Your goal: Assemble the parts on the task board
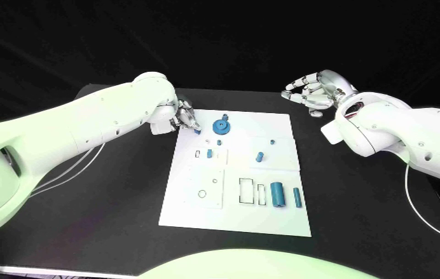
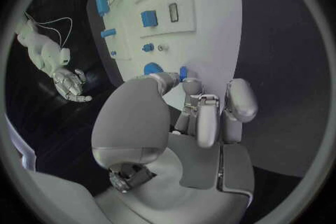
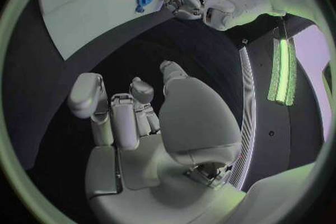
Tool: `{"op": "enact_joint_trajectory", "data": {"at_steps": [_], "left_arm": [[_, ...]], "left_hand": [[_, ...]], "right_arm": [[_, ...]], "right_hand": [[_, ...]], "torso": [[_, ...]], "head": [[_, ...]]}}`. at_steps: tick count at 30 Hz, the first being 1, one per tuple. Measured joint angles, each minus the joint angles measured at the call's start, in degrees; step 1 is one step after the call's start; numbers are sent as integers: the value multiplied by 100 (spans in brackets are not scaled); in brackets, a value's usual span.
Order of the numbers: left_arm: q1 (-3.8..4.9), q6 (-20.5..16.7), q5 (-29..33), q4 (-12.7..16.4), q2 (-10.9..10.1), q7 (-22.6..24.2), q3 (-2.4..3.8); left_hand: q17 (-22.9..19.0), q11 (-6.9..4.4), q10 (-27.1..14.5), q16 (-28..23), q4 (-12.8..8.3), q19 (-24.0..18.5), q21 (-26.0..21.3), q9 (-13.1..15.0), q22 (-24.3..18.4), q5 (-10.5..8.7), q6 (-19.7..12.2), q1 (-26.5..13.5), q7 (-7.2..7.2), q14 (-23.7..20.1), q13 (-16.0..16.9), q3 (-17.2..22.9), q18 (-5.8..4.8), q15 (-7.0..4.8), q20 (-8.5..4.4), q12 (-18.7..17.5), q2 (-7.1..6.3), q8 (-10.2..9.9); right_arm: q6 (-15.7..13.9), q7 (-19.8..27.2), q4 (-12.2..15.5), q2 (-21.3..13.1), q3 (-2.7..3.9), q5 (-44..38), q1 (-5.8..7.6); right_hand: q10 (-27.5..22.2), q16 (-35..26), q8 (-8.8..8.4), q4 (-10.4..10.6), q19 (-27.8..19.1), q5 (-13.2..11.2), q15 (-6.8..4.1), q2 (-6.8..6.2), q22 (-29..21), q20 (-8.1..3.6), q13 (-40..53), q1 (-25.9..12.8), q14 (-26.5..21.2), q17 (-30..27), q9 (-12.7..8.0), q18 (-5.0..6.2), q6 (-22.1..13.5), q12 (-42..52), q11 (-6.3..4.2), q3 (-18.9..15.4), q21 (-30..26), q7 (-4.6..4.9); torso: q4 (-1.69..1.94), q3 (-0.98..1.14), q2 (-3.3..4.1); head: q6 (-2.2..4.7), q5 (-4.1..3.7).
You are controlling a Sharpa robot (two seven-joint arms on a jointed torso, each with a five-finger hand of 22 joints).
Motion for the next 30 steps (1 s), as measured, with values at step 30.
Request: {"op": "enact_joint_trajectory", "data": {"at_steps": [30], "left_arm": [[-36,-635,726,1947,-1291,347,-63]], "left_hand": [[0,-112,437,56,-244,278,237,2,427,84,158,-488,-70,0,258,557,0,-82,-111,166,-348,132]], "right_arm": [[23,12,-4,-94,-2,-1,0]], "right_hand": [[0,0,0,16,22,32,0,0,21,-22,23,0,0,30,0,0,0,22,0,16,0,0]], "torso": [[16,-10,-11]], "head": [[-41,40]]}}
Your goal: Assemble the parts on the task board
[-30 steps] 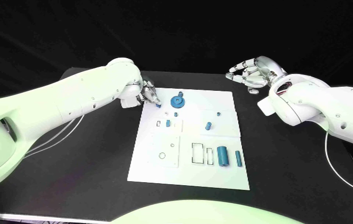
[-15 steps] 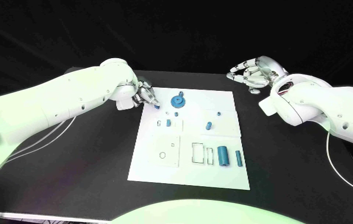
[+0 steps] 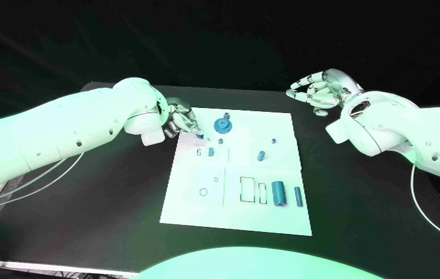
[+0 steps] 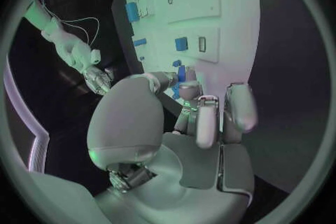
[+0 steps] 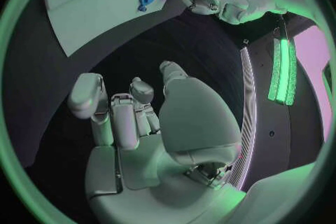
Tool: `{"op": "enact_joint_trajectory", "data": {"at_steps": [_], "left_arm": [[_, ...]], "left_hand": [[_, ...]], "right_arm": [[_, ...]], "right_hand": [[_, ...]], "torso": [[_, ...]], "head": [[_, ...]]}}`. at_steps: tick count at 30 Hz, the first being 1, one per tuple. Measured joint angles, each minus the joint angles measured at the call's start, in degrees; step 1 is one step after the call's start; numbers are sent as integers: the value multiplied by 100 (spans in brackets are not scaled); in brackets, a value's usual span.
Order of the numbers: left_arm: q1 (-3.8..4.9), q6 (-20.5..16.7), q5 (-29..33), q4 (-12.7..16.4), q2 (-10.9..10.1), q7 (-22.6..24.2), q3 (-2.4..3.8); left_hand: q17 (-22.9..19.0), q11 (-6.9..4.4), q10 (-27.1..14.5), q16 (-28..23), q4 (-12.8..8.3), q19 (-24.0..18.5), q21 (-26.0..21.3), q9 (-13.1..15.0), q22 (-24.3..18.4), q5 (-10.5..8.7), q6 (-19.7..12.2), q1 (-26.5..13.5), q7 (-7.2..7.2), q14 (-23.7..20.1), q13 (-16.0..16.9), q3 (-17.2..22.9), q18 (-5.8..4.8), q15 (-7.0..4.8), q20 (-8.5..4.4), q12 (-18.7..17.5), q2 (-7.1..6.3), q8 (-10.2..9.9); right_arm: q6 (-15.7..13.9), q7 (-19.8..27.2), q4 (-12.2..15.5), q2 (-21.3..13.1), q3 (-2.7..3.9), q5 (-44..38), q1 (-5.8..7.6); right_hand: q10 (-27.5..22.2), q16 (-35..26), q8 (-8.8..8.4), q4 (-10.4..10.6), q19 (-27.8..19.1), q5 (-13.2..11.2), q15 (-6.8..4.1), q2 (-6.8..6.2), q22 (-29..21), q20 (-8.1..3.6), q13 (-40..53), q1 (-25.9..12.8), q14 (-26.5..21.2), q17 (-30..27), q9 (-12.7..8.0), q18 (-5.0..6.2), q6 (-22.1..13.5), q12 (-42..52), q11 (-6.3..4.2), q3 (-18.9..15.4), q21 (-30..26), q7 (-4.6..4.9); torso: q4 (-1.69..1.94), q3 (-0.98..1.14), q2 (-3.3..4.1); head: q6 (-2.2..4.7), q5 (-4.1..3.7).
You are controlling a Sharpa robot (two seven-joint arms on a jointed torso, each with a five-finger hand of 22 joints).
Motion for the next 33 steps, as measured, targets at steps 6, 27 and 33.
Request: {"op": "enact_joint_trajectory", "data": {"at_steps": [6,27,33], "left_arm": [[-36,-264,-40,271,-150,40,-119],[-234,-500,-855,537,-163,-143,-220],[-239,-465,-947,541,-149,-226,-221]], "left_hand": [[0,-10,93,0,0,20,0,1,14,43,63,-59,-38,0,75,0,0,0,-20,35,-15,0],[0,-51,175,56,15,40,23,280,40,137,162,-135,-63,-1,92,16,0,-39,-41,57,-91,-8],[0,-42,207,55,31,40,23,362,46,207,192,-180,-92,-1,95,32,0,-39,-41,56,-135,-13]], "right_arm": [[-7,5,-12,-2,0,0,0],[-24,19,-65,11,-2,-95,-3],[-25,21,-65,10,-2,-121,-4]], "right_hand": [[0,0,22,0,0,0,0,0,-6,0,-5,0,0,-14,0,0,0,0,0,0,0,0],[0,0,22,0,-1,22,0,-23,-6,1,-16,23,0,-13,-5,0,17,0,0,0,0,-17],[0,0,22,0,-1,22,0,-23,-6,1,-16,23,0,-13,-5,0,17,0,0,0,0,-17]], "torso": [[2,0,-1],[-16,10,15],[-16,12,15]], "head": [[-16,29],[-52,92],[-58,94]]}}
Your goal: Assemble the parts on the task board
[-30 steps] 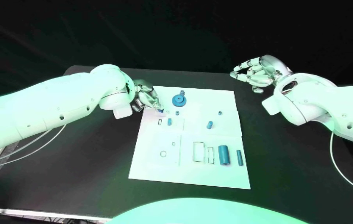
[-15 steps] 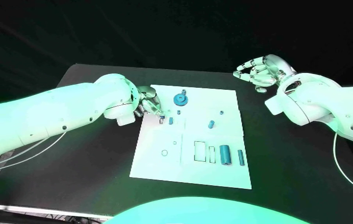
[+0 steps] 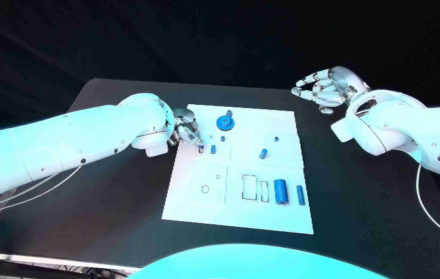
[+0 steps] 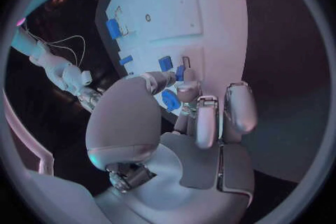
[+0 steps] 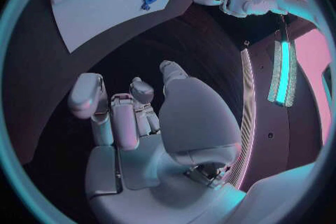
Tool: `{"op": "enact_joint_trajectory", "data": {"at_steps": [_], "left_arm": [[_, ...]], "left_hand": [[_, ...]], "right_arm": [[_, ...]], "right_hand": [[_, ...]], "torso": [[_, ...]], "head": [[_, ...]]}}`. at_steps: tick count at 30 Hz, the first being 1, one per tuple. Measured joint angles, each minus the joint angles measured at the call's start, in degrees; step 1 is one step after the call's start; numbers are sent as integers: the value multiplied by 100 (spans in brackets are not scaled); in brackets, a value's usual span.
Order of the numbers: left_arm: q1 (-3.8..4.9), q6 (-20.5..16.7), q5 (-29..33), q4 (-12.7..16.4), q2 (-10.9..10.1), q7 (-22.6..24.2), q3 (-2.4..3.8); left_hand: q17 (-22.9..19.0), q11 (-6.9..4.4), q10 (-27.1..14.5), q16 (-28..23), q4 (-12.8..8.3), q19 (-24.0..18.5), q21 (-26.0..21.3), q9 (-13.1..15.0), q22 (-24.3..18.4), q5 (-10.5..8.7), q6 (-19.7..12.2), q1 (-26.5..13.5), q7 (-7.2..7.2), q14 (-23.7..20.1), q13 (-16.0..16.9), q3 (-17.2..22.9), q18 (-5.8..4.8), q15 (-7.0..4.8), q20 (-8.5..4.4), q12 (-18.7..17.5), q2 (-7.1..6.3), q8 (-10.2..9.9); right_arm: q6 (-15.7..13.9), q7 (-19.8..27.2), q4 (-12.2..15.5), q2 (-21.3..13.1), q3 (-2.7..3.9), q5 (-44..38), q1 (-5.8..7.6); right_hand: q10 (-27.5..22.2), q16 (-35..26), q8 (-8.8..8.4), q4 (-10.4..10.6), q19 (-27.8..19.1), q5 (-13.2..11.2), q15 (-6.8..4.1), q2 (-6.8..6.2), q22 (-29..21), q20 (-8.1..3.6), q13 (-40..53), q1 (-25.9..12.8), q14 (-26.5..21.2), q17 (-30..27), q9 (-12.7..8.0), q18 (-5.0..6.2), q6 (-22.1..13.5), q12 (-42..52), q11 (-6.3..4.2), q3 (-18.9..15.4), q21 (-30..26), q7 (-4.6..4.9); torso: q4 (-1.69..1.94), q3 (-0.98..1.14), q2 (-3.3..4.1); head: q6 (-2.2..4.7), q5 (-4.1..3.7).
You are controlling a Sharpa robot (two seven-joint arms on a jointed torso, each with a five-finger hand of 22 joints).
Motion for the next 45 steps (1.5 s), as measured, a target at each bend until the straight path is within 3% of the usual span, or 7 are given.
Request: {"op": "enact_joint_trajectory", "data": {"at_steps": [14,15,16,45], "left_arm": [[-7,131,-47,12,6,-148,-3],[-9,140,-48,14,6,-155,-3],[-9,145,-48,14,6,-160,-3],[-26,211,-75,40,20,-163,-1]], "left_hand": [[0,-9,28,23,-1,0,23,67,26,153,42,-60,-1,0,38,1,0,0,0,-2,-60,-11],[0,-9,28,23,-70,0,23,67,26,153,42,-61,-1,0,38,70,0,0,0,-2,-61,-11],[0,-9,29,23,-301,0,23,66,26,147,42,-97,-1,0,38,301,0,0,0,-2,-96,-33],[0,-26,50,22,-301,21,22,39,49,163,43,-113,0,0,25,301,0,1,-21,-3,-112,-21]], "right_arm": [[15,-4,-13,14,-2,-22,-3],[17,-4,-15,14,-2,-23,-3],[18,-5,-16,14,-2,-23,-3],[39,-5,-48,56,-7,-18,-13]], "right_hand": [[0,0,0,0,0,0,0,-23,0,0,-8,23,0,0,0,0,0,0,0,0,0,0],[0,0,0,0,0,0,0,-23,0,0,-8,23,0,0,0,0,0,0,0,0,0,0],[0,0,0,0,0,0,0,-23,-1,0,-8,23,0,0,0,0,0,0,0,0,0,0],[0,0,0,0,0,-1,0,-23,-1,0,-22,23,0,-5,1,0,0,0,0,0,0,0]], "torso": [[-1,-3,0],[-1,-4,0],[-1,-4,0],[0,-2,0]], "head": [[8,8],[9,8],[10,8],[46,36]]}}
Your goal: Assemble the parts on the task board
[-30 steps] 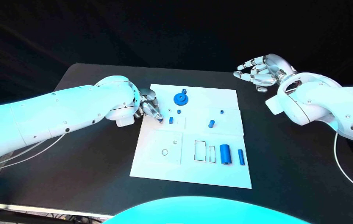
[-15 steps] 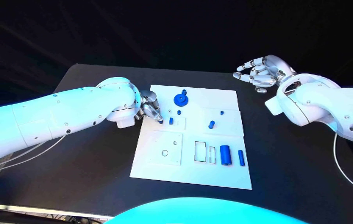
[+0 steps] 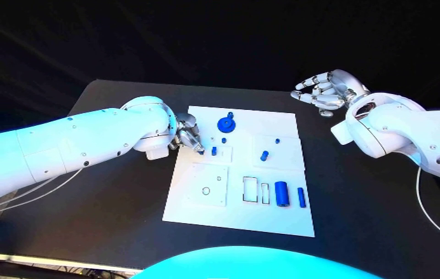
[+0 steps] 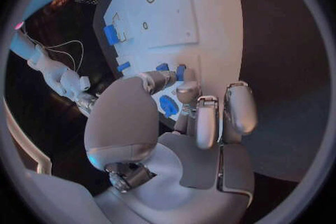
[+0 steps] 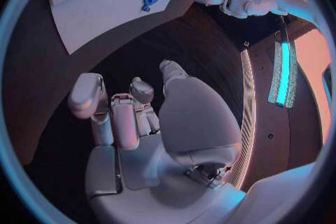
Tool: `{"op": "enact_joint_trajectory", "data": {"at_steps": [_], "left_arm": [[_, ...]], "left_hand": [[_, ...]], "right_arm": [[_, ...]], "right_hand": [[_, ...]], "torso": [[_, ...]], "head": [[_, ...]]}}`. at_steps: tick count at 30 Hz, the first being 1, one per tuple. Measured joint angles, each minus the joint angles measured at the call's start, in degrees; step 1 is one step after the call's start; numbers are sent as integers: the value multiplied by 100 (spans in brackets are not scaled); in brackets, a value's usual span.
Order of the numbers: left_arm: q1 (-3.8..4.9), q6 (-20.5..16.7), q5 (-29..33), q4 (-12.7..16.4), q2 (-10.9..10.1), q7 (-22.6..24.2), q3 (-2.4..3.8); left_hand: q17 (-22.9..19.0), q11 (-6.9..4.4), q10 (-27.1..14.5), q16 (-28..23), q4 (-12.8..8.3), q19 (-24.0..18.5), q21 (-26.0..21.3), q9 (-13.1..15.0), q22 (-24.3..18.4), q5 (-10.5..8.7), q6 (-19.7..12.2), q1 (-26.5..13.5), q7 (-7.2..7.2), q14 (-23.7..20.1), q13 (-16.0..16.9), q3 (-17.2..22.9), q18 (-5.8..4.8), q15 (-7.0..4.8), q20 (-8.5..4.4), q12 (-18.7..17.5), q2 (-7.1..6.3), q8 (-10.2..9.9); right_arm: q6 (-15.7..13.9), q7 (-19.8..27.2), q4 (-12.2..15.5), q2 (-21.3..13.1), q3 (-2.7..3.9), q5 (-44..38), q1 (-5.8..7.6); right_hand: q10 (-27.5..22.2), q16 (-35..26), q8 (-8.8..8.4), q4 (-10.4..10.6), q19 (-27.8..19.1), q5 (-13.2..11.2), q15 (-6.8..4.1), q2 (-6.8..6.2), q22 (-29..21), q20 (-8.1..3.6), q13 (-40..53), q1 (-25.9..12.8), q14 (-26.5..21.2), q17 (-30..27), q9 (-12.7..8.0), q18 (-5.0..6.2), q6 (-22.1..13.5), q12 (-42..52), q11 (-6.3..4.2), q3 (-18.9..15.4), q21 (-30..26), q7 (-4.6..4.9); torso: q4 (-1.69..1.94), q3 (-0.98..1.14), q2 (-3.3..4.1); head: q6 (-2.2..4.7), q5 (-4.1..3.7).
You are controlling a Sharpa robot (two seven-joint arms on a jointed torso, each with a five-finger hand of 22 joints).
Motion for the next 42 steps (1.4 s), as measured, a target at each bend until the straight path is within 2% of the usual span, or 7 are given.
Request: {"op": "enact_joint_trajectory", "data": {"at_steps": [8,15,19,26,35,42], "left_arm": [[1,37,-4,-2,-7,5,1],[2,62,-9,-5,-5,5,2],[3,92,-11,-9,-4,3,3],[5,135,-11,-42,17,-10,5],[6,171,-11,-102,81,-31,11],[-3,173,-10,-166,148,-44,16]], "left_hand": [[0,0,0,0,0,0,0,1,0,36,0,0,0,0,18,0,0,0,0,0,0,0],[0,1,0,0,0,0,0,2,8,35,19,0,19,0,25,0,0,0,0,0,0,-5],[0,-5,42,0,-12,0,0,2,8,129,20,0,20,0,50,-12,0,0,0,0,0,-5],[0,-14,52,0,-17,-1,0,13,8,163,21,0,20,0,50,-17,0,0,0,0,0,-18],[0,15,80,0,-33,0,0,35,7,191,41,-23,22,0,83,-33,0,0,0,33,21,-18],[0,-3,102,21,-50,-1,-1,25,7,195,72,-69,12,0,125,-49,0,0,0,55,37,-15]], "right_arm": [[9,-2,0,-7,-1,6,-1],[15,-2,1,-8,-1,13,-2],[17,-3,5,-17,-1,16,-2],[19,-4,10,-28,-1,18,-2],[20,-4,12,-28,-1,20,-2],[20,-4,13,-33,-1,22,-2]], "right_hand": [[0,0,0,0,0,0,0,0,0,0,0,0,0,-8,-5,0,0,0,0,0,0,0],[0,0,0,0,0,0,0,0,0,0,0,0,0,-8,-5,0,0,0,0,0,-21,0],[0,0,0,0,0,0,0,0,0,0,0,0,0,-8,-5,0,0,0,0,0,-21,0],[0,0,0,0,0,0,0,0,0,0,0,0,0,-16,-5,0,0,0,0,0,-21,0],[0,0,0,0,0,0,0,0,0,0,1,0,0,-16,-5,0,0,0,0,0,-21,0],[0,0,0,0,0,0,0,0,0,0,1,0,0,-16,-5,0,0,0,0,0,-21,0]], "torso": [[-3,0,0],[-3,3,2],[-3,3,2],[-4,3,1],[-3,1,0],[-3,-3,2]], "head": [[-9,37],[-15,37],[-28,27],[-55,37],[-75,31],[-77,23]]}}
